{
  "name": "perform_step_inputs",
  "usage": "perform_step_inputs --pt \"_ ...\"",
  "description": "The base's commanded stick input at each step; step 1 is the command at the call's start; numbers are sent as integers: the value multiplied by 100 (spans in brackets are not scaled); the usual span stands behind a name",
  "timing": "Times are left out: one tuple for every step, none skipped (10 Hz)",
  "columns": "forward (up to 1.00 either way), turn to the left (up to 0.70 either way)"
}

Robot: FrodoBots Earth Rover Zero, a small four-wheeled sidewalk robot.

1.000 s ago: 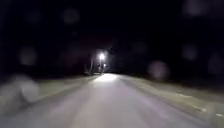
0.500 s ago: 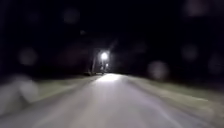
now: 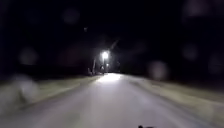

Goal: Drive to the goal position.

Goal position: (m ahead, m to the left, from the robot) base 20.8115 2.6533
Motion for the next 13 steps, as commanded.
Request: perform_step_inputs --pt "100 5" --pt "100 4" --pt "100 3" --pt "100 1" --pt "100 0" --pt "100 0" --pt "100 -2" --pt "100 -6" --pt "100 -7" --pt "100 -9" --pt "100 -2" --pt "100 -1" --pt "100 0"
